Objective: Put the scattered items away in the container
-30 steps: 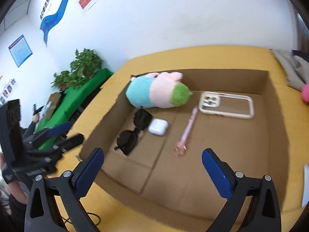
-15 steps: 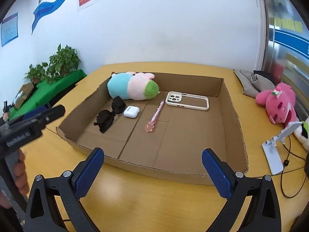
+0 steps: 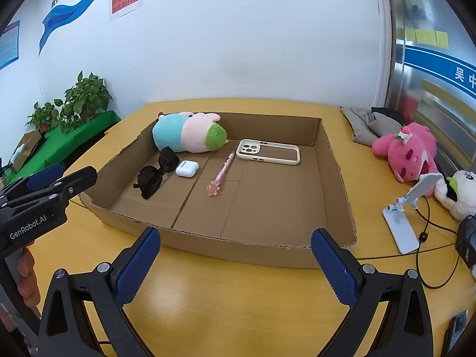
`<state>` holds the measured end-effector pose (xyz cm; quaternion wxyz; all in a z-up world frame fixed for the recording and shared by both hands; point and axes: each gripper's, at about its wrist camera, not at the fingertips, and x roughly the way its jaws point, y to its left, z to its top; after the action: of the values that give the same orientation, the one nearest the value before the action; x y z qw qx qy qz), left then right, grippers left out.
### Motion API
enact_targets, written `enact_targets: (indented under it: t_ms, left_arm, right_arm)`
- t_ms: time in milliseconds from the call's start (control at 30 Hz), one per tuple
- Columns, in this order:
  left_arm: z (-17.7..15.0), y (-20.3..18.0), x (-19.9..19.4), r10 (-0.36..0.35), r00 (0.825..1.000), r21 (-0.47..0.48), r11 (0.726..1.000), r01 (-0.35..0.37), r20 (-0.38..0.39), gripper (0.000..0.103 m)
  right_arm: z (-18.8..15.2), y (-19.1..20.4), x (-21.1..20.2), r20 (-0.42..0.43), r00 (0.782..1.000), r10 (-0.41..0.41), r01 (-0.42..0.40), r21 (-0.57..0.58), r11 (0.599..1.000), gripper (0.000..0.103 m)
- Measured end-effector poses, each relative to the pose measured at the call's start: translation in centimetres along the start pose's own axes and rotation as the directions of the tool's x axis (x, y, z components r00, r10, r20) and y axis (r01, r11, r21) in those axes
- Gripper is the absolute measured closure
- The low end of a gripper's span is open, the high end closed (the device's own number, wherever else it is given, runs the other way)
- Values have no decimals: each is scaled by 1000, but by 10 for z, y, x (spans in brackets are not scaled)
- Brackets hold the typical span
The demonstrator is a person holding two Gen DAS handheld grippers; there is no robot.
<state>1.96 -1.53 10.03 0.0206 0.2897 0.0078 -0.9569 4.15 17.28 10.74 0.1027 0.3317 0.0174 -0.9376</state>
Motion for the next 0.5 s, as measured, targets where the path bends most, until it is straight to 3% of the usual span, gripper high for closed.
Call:
enact_targets:
  t_ms: [500]
  left_arm:
    - [-10,-12,4,-7,999,44,999,9,-32,24]
  right_arm:
    - [-4,0,1,-6,1000,-15,15,-4,1000,0]
